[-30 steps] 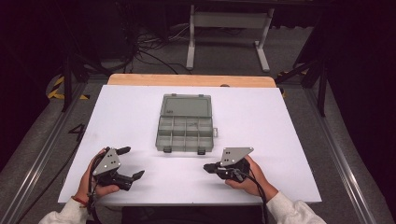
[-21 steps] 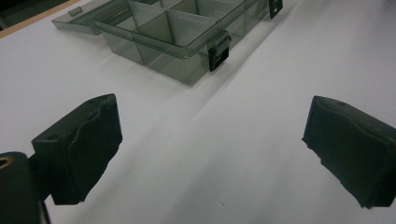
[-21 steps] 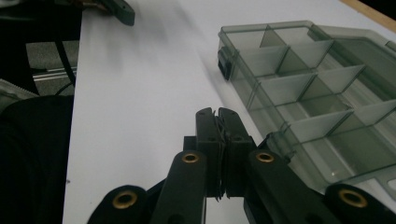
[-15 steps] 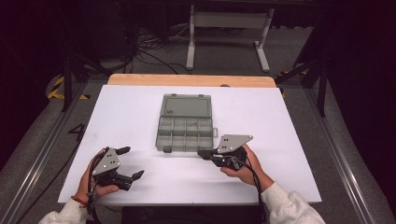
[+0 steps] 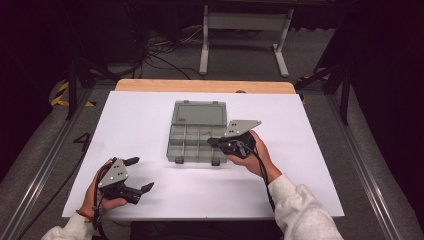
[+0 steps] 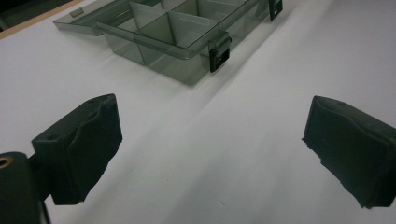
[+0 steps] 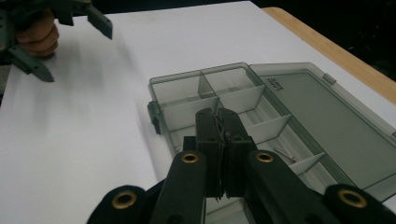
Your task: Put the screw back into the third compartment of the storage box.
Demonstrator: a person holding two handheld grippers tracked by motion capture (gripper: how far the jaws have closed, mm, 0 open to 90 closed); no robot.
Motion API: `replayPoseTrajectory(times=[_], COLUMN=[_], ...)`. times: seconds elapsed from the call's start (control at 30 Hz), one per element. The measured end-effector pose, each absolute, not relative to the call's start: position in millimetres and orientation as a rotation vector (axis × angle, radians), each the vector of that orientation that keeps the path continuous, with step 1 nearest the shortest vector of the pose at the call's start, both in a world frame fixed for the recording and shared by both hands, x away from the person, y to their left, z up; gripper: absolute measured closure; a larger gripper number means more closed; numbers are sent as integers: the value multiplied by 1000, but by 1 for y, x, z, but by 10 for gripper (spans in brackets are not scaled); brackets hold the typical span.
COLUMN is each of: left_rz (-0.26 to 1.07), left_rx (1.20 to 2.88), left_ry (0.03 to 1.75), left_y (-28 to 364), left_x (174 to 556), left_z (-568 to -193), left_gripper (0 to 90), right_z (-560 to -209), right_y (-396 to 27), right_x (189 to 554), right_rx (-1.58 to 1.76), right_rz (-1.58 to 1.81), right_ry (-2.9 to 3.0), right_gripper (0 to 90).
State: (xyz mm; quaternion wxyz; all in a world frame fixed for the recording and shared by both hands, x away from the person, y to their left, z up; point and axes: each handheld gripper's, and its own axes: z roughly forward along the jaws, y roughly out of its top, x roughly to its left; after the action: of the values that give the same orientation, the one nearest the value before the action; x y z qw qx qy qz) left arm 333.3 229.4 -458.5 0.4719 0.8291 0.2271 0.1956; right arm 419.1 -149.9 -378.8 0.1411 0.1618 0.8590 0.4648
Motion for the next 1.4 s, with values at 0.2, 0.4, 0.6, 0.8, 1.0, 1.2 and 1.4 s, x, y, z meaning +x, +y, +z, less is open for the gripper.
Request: replayPoseTrajectory(times=[0.2,0.4,0.6,0.8,1.0,1.2,1.4], left_rz=[480,479,478,479,479,484,483], left_rx=[2031,2029,2028,2029,2023,2021,2017], left_ry=[553,552,553,554,563,572,578], left_y=[229,230,230,230,233,236,236], left_x=[333,334,333,333,331,329,329], left_z=[-458,-458,-458,-458,-459,-459,-459], left_gripper=[51,51,51,52,52,51,52], right_z=[-385,-392,-398,-406,-411,-415,-418], right_y=[-144,-138,-132,-125,-121,-120,-122], right_x=[444,464,478,490,494,498,500], right_rx=[529,587,628,661,668,681,704], right_rz=[1292,1267,1228,1191,1156,1128,1114], right_ry=[2482,2494,2509,2522,2540,2549,2547], right_gripper=[887,887,887,887,887,887,885])
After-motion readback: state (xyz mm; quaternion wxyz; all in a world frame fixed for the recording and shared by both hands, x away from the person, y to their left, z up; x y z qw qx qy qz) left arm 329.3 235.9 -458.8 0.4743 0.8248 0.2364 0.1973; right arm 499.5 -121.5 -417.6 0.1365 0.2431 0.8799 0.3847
